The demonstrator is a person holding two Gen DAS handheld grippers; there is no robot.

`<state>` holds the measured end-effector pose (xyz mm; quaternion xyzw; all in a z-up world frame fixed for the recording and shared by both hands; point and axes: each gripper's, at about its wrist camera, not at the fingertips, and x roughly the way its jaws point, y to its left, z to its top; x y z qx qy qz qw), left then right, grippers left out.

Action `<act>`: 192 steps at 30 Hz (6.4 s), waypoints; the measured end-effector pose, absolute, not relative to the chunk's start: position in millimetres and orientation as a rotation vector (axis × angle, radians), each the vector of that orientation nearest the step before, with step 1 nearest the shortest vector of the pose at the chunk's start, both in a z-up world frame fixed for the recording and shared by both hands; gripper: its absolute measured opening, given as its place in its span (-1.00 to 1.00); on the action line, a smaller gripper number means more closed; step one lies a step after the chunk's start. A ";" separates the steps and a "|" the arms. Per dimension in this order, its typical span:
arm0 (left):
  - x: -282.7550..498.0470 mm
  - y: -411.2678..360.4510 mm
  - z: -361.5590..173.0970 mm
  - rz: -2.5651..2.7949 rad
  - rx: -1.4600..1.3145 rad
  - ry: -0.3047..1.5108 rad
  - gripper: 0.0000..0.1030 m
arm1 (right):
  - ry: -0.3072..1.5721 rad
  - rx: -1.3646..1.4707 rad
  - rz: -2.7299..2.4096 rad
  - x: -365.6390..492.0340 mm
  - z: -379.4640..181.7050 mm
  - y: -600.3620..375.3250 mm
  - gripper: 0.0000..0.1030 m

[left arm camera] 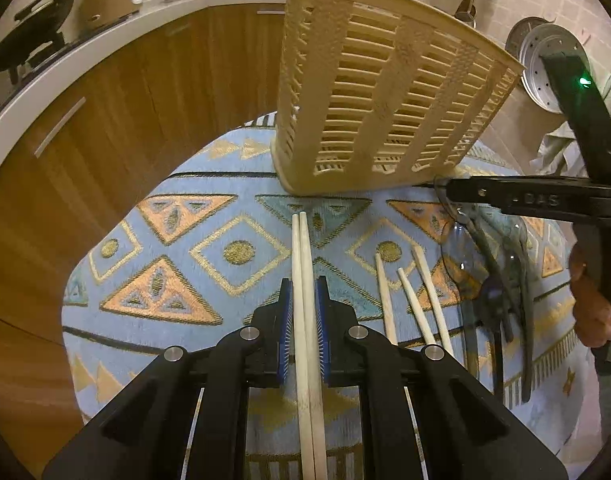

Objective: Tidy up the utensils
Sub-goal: 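Grasp a wooden chopstick with the left tool while the right tool grasps a clear spoon, then carry chopstick and spoon to the beige caddy and release both, then lower the left tool onto a chopstick while the right tool grasps the black spoon, then lift the chopstick with the left tool while the right tool lifts the black spoon, then drop the chopstick and black spoon into the beige caddy, opening both tools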

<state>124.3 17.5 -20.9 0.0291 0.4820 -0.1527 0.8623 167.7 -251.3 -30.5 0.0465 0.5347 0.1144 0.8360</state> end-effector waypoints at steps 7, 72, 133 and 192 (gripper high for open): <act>117.0 4.5 -29.2 -0.328 0.065 0.991 -0.82 | 1.142 0.011 0.248 167.8 -33.7 -227.8 -0.28; 116.1 -0.3 106.0 -0.378 -0.212 0.301 -0.20 | 0.449 0.174 0.230 97.1 116.1 -292.1 0.60; 117.1 -32.8 -47.7 -0.385 0.258 1.188 -0.92 | 1.209 -0.021 0.318 76.7 -28.0 -204.1 -0.33; 158.8 -64.4 98.2 -0.117 -0.121 0.081 -0.90 | 0.303 0.013 -0.020 175.3 102.2 -272.7 -0.31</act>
